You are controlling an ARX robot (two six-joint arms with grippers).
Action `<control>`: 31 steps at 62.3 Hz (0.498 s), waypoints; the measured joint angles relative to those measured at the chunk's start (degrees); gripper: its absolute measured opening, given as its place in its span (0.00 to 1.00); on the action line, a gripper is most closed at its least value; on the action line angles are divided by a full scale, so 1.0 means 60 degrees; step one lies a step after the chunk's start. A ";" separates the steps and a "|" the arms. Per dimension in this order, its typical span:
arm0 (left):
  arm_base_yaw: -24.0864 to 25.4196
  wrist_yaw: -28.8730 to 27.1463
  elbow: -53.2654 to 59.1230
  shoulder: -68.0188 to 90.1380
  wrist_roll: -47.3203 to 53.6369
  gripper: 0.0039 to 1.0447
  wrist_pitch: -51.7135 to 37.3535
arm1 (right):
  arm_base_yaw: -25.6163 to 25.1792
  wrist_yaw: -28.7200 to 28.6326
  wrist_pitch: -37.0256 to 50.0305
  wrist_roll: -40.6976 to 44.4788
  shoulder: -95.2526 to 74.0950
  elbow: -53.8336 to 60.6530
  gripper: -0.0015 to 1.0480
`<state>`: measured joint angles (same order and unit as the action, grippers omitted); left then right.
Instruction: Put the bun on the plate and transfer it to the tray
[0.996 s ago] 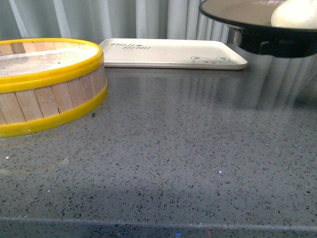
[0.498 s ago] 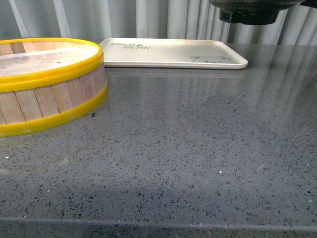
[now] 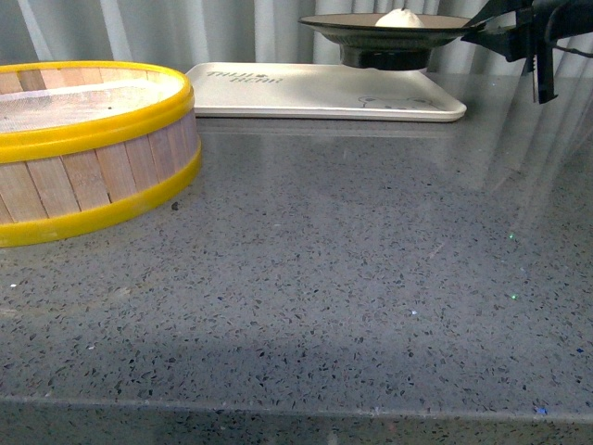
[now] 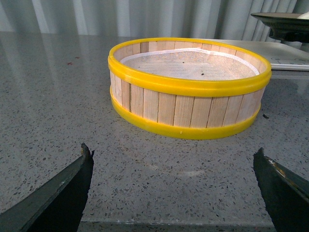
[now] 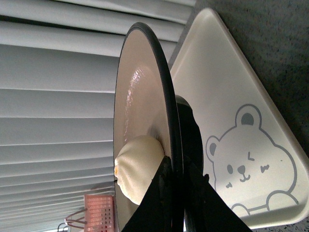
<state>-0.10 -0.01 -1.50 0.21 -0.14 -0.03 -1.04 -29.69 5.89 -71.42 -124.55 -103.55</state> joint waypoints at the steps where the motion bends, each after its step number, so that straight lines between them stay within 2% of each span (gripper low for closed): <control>1: 0.0000 0.0000 0.0000 0.0000 0.0000 0.94 0.0000 | 0.0018 0.0000 -0.0007 0.0022 -0.0076 -0.0055 0.03; 31: 0.0000 0.0004 0.0000 0.0000 0.0000 0.94 0.0000 | 0.0262 0.0036 -0.0277 0.0299 -0.0612 -0.0430 0.03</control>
<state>-0.10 0.01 -1.50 0.21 -0.14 -0.03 0.54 -29.47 4.23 -69.63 -128.22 -106.13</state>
